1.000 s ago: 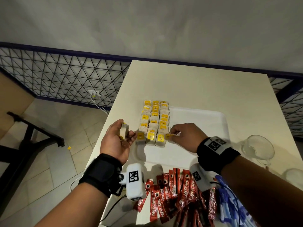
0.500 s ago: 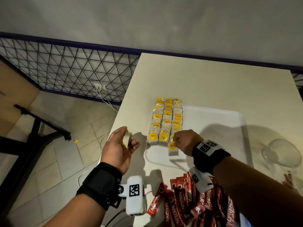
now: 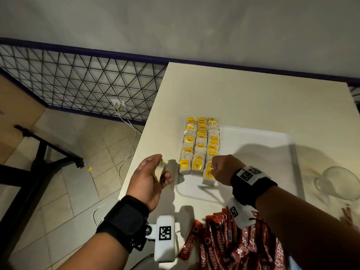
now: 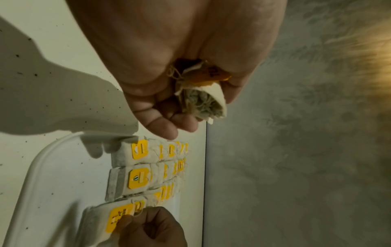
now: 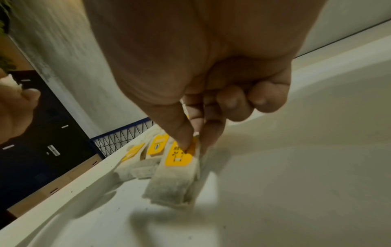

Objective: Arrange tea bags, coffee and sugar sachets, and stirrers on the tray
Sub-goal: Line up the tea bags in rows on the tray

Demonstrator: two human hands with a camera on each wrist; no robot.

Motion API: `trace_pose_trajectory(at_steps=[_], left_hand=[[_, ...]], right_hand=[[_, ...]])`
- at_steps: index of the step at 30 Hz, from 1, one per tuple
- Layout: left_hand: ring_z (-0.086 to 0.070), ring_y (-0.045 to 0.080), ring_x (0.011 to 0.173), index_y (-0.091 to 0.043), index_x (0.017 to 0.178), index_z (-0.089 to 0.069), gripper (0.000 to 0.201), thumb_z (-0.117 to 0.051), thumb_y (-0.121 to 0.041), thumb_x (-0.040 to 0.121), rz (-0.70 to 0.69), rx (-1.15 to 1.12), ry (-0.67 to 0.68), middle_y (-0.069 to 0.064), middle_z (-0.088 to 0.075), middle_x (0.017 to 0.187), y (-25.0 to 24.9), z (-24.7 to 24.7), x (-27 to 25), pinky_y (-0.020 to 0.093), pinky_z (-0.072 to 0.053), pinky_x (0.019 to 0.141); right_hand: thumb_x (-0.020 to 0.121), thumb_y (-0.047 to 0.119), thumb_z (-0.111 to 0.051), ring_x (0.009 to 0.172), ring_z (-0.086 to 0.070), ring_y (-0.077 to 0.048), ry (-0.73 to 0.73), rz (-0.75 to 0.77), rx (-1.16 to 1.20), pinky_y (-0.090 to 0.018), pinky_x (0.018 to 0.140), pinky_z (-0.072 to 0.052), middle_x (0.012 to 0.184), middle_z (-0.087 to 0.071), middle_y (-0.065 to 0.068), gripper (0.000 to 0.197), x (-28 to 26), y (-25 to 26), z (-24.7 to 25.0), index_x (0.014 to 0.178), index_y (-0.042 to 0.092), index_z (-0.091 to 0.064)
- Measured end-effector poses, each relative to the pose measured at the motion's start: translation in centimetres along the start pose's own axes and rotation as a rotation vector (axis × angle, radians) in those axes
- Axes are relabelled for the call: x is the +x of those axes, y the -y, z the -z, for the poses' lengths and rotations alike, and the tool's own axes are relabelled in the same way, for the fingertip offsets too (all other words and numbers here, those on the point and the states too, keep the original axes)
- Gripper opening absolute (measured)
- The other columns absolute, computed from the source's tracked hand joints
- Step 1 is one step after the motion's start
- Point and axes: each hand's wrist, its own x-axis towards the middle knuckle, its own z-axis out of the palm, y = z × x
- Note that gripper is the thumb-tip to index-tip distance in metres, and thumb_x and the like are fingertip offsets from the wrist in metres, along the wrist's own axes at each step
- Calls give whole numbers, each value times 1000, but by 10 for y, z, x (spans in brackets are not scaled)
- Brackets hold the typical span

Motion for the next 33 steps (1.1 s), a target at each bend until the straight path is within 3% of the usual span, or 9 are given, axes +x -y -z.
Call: trace_pose_trajectory(at_steps=[3,8,10,12,16,21,24,30,33], left_hand=[[-65,27,78,-9,94,-60,11,-51,-16,95,87,-38,34,12,-58,97,2,-3,-3,36,-57,68],[-68,29,82,-8,97,-58,9,-52,-4,93,131,-185,60,12,-67,97,8,-15,-8,33,-59,71],[-70,26,70,-11,97,-58,7,-56,-15,92,140,-199,82,10,-66,92,10,-22,-12,32,-58,67],[-70,27,72,-11,92,-58,27,-57,-38,89,168,-243,138,11,-66,88,12,-27,-15,32,-57,66],[-67,27,80,-8,101,-59,59,-46,-63,88,197,-348,186,15,-66,88,17,-30,-17,34,-58,71],[-62,25,71,-5,76,-62,71,-34,-68,91,168,-404,197,13,-61,73,21,-40,-24,31,-58,64],[-64,27,83,-6,104,-57,72,-33,-72,88,170,-368,184,14,-65,89,21,-42,-23,33,-55,72],[-62,30,80,-6,97,-56,70,-35,-72,88,161,-418,227,15,-65,84,20,-46,-30,29,-57,57],[-62,31,82,-5,97,-55,72,-33,-72,88,141,-384,258,16,-66,89,22,-45,-27,34,-58,70]], right_hand=[[88,34,-56,82,-55,-26,-95,18,-37,-29,69,-44,89,-56,-1,15,-10,6,4,89,21,-49],[85,28,-64,68,-51,-14,-297,307,194,-30,65,-42,66,-49,9,15,-36,34,21,80,25,-50],[85,27,-66,66,-51,-2,-274,415,273,-24,64,-41,70,-55,10,8,-51,49,28,82,27,-58],[86,28,-65,68,-51,3,-250,504,273,-19,64,-39,78,-59,11,2,-63,62,31,87,26,-64],[85,27,-62,80,-57,-13,-284,633,241,-33,73,-47,83,-62,5,9,-77,78,31,89,21,-68],[82,30,-58,81,-57,-15,-310,691,177,-32,70,-47,84,-55,7,17,-87,83,33,91,20,-70],[87,32,-50,88,-61,-21,-303,639,30,-37,71,-50,93,-61,2,25,-87,80,34,96,22,-71],[80,56,-41,93,-61,-17,-342,537,9,-35,75,-51,97,-64,4,47,-92,74,37,103,28,-71],[81,52,-57,99,-61,-17,-319,510,-9,-35,82,-50,103,-65,3,41,-95,72,41,110,27,-70]])
